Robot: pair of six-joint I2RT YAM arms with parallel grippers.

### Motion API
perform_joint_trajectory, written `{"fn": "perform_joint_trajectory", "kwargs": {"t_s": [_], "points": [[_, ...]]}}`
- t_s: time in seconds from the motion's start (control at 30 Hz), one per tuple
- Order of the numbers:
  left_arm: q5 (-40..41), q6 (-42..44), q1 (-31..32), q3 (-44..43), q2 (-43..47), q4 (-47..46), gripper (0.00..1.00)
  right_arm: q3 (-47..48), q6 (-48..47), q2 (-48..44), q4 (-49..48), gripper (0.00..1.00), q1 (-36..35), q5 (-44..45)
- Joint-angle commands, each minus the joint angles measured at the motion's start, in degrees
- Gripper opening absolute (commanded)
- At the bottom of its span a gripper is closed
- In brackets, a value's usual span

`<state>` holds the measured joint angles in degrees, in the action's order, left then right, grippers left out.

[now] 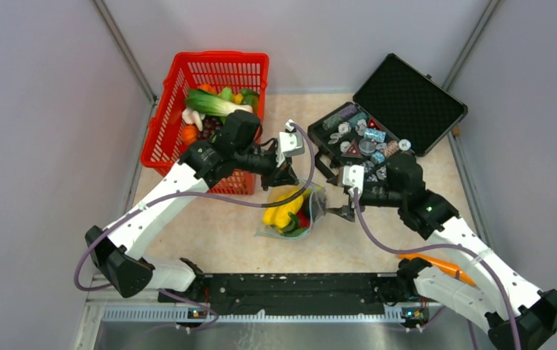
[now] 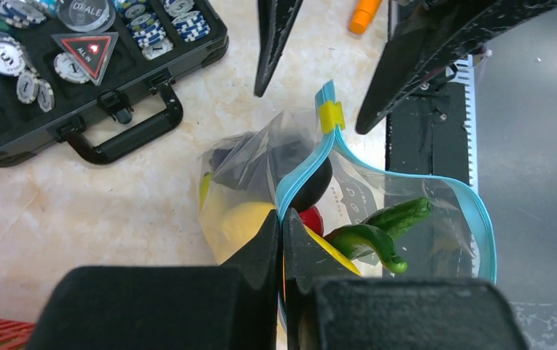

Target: Place the food in the zip-top bag and seal the zipper

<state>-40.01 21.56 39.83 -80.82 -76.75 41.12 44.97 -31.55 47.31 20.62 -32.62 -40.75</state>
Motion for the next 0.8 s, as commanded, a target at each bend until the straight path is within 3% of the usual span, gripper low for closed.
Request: {"fn": "perform_joint_trajectory", "kwargs": {"t_s": [0.0,0.3,0.5,0.7,0.77], "points": [[-5.72,3.49,-0.11,-3.71,-0.52,1.28,0.00,0.70,-8.33,1.30,-4.95,0.71,-0.25,-5.48],[-8.48,4.70,-0.11,-4.70,-1.84,3.17,0.00,3.29,-9.24,7.88,-8.20,0.51,-0.25,-8.83],[-8.00,4.43,-0.10,-4.63,-1.96,3.44,0.00,0.92,-5.43,6.60,-15.53,0.50,0.53,-11.23],[-8.08,4.63,-0.11,-5.05,-2.22,3.29,0.00,2.36,-5.47,5.44,-11.95,0.49,0.54,-15.92],[-8.32,4.56,-0.10,-5.14,-2.26,3.09,0.00,2.81,-7.02,6.42,-9.03,0.42,0.62,-15.41]]}}
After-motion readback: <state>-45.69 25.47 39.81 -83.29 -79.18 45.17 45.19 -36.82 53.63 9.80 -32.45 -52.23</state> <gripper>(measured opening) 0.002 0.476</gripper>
